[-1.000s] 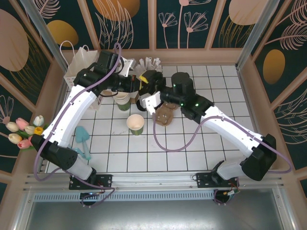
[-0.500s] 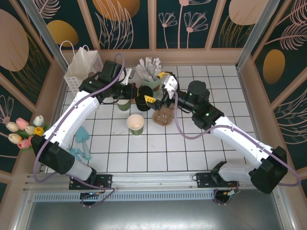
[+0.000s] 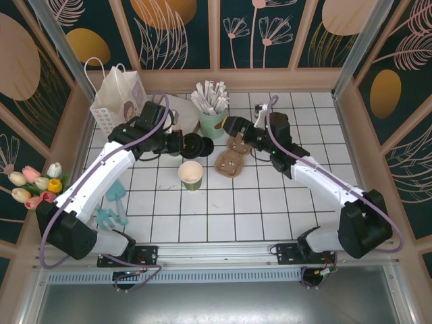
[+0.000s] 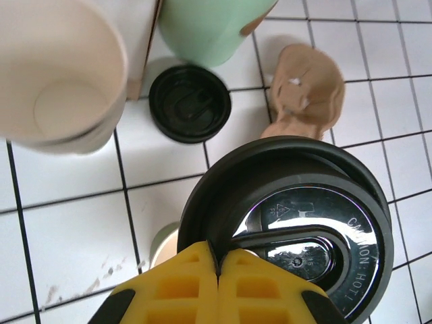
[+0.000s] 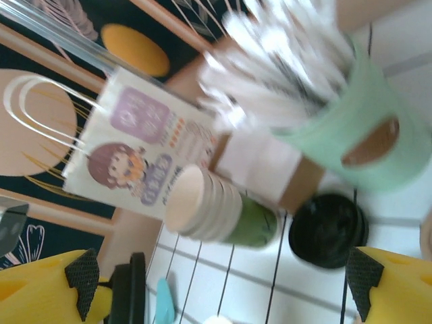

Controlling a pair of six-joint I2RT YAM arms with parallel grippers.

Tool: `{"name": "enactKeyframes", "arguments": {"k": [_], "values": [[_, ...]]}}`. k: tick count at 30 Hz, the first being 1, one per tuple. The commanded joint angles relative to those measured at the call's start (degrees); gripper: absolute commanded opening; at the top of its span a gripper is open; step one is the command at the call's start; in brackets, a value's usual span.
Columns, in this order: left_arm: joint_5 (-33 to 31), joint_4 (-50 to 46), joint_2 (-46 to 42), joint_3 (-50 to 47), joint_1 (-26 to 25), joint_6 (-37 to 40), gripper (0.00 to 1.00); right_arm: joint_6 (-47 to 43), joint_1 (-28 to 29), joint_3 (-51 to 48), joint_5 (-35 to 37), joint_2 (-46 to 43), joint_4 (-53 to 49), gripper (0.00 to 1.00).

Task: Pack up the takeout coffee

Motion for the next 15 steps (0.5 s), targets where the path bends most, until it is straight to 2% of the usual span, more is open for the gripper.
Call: {"name": "enactKeyframes", "arguments": {"k": [1, 6, 9, 15], "values": [[-0.54, -1.45, -2.18, -3.98, 0.27, -4.68, 0.00, 6.18, -0.01, -1.12, -6.44, 0.89, -1.10, 0.95], [-0.12, 0.44, -4.25, -10.53, 0.05, -8.83, 0.00, 3.49, 1.12, -2.78, -16.43, 4.64, 1.19, 0.86], [-0.14, 0.75, -4.97, -12.88, -0.11, -9.05, 0.00, 0.80, 3.53, -3.32, -18.55, 6.61, 2.39, 0.81], [0.62, 3.43, -4.69, -15.00, -0.39, -8.97, 0.00, 1.01, 5.44, -4.08, -21.19, 10.42, 6.83, 0.73]]}}
